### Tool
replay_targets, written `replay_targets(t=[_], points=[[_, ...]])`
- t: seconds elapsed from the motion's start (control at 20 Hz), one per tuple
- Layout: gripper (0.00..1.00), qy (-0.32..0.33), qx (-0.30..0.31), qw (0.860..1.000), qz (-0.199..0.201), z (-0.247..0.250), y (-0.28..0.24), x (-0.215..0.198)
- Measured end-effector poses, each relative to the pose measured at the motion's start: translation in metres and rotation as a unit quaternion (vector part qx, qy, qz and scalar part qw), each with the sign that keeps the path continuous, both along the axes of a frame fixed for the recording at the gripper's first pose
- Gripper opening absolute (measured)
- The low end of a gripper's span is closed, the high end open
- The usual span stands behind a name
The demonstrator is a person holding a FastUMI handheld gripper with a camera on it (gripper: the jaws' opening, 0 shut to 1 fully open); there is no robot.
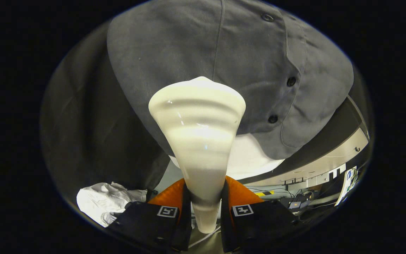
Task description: Iron the clothes twice with a garment steamer, once on the left side and once on the right side.
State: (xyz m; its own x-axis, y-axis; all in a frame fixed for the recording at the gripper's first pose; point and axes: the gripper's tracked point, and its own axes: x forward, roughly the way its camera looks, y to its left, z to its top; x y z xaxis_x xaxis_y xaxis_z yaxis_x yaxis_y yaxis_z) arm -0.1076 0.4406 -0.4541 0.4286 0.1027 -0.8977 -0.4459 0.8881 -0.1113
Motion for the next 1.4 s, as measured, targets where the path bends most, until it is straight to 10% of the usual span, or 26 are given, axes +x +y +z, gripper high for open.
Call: replay_targets(t=[0.6,1.4], points=[[0.42,0.007,0.014,1.000,-0.013,0.018,-0.030,-0.004],[0.42,-0.128,0.086,0.987,-0.055,0.187,-0.089,0.026]])
